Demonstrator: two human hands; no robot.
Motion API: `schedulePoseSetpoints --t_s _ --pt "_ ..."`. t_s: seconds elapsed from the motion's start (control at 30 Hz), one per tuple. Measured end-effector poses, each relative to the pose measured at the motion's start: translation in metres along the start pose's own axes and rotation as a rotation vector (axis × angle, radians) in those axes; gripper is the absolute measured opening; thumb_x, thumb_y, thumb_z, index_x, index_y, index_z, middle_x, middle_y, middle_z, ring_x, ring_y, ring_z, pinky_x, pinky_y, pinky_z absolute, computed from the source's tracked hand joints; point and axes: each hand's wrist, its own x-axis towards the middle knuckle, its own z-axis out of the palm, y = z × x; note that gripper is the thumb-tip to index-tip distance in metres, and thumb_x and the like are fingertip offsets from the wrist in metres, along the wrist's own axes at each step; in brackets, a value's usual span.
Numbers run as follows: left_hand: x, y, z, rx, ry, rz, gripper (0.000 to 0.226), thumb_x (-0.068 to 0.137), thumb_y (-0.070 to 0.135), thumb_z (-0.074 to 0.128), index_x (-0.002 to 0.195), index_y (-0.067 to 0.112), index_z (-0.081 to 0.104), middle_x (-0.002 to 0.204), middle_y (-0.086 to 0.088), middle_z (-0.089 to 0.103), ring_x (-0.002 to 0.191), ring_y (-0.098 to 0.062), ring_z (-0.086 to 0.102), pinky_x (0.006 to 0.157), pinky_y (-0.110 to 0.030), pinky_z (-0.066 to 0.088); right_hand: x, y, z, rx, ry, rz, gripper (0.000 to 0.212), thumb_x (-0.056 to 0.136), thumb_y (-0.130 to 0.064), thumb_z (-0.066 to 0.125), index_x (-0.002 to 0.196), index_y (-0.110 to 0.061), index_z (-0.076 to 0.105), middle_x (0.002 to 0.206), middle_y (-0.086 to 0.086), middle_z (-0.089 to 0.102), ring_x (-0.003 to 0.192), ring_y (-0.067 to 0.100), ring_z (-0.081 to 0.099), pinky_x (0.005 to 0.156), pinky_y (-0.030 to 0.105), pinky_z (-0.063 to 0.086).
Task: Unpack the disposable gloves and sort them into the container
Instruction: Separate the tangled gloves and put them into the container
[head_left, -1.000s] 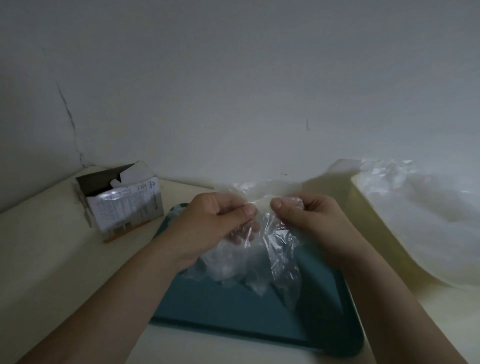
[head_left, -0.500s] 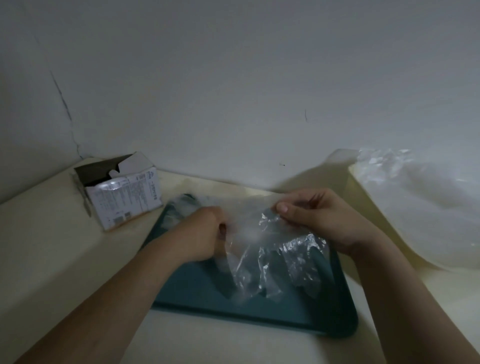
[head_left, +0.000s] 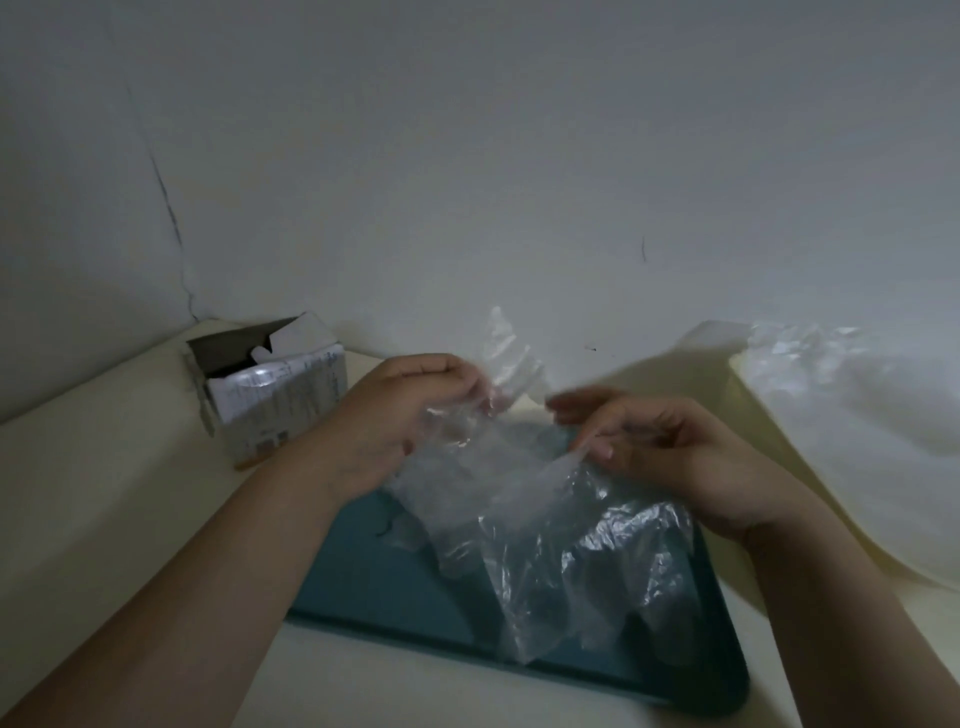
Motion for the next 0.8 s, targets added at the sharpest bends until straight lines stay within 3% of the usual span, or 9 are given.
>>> schedulePoseSetpoints --t_s 0.1,0.17,0.23,0.3,0.47,0.53,0.63,0.7,0.8 --pt "-0.006 0.008 0.008 -0.239 -0.195 -0.079 0.019 0.091 0.02 0.065 0.082 0.008 0.077 0.101 -0.021 0.073 0.091 -0.033 0.07 0.082 -0.04 0.055 0.004 -0.005 0.008 -0.05 0.097 -0.107 0.017 0.082 -0.012 0.076 0.089 0.004 0.078 0.15 -0.016 0.055 0.142 -0.001 0.045 0.095 0.013 0.05" --pt "-0.007 0.004 0.014 -0.273 -0.264 -0.136 0.019 0.09 0.018 0.066 0.084 0.005 0.077 0.095 -0.018 0.073 0.088 -0.029 0.07 0.093 -0.046 0.055 0.006 -0.005 0.014 -0.031 0.093 -0.099 0.013 0.082 -0.012 0.081 0.086 0.0 0.079 0.143 -0.011 0.062 0.138 0.003 0.05 0.098 0.016 0.049" --pt "-0.007 -0.002 0.018 -0.272 -0.277 -0.181 0.017 0.091 0.019 0.069 0.084 0.007 0.078 0.091 -0.011 0.072 0.088 -0.024 0.067 0.11 -0.059 0.045 0.007 -0.002 0.018 0.063 0.071 -0.059 0.017 0.082 -0.016 0.081 0.084 0.0 0.077 0.116 0.01 0.073 0.112 0.018 0.068 0.091 0.028 0.053" --pt "-0.004 -0.004 0.021 -0.287 -0.199 -0.213 0.026 0.092 0.03 0.069 0.085 0.007 0.08 0.093 -0.011 0.074 0.091 -0.026 0.066 0.117 -0.063 0.038 0.008 0.001 0.02 0.169 0.118 -0.005 0.026 0.083 -0.014 0.079 0.086 0.011 0.07 0.09 0.026 0.07 0.079 0.026 0.068 0.074 0.031 0.055" --pt "0.003 -0.004 0.012 -0.451 -0.068 -0.28 0.089 0.086 0.081 0.046 0.112 0.004 0.08 0.109 -0.019 0.078 0.094 -0.032 0.075 0.085 -0.045 0.059 0.016 0.013 0.022 0.224 0.365 0.051 0.022 0.093 -0.004 0.068 0.086 0.017 0.067 0.076 0.02 0.065 0.071 0.024 0.061 0.069 0.03 0.05" --pt "0.002 -0.008 0.016 -0.357 -0.125 -0.252 0.067 0.09 0.067 0.055 0.114 0.008 0.079 0.104 -0.013 0.077 0.089 -0.026 0.075 0.077 -0.038 0.057 0.018 0.014 0.022 0.278 0.417 0.064 0.018 0.095 -0.003 0.067 0.081 0.006 0.074 0.075 0.015 0.067 0.069 0.022 0.063 0.066 0.027 0.053" --pt "0.007 -0.018 0.021 -0.294 -0.087 -0.197 0.022 0.097 0.018 0.069 0.113 0.005 0.078 0.108 -0.017 0.075 0.091 -0.027 0.073 0.078 -0.039 0.06 0.021 0.015 0.021 0.285 0.481 0.067 0.016 0.096 -0.008 0.068 0.087 0.001 0.078 0.079 0.019 0.067 0.074 0.028 0.06 0.07 0.034 0.051" --pt "0.007 -0.019 0.018 -0.267 0.0 -0.173 0.019 0.098 0.016 0.067 0.109 0.008 0.08 0.107 -0.016 0.077 0.092 -0.027 0.073 0.081 -0.04 0.059 0.022 0.015 0.022 0.258 0.53 0.067 0.017 0.097 -0.012 0.068 0.091 0.0 0.077 0.081 0.022 0.064 0.073 0.031 0.054 0.068 0.041 0.045" --pt "0.001 -0.01 0.011 -0.193 0.104 -0.128 0.02 0.1 0.021 0.065 0.111 0.011 0.079 0.096 -0.008 0.08 0.082 -0.017 0.074 0.078 -0.032 0.054 0.021 0.012 0.021 0.178 0.634 0.087 0.019 0.098 -0.019 0.07 0.092 -0.003 0.076 0.072 0.021 0.061 0.055 0.024 0.048 0.048 0.03 0.038"
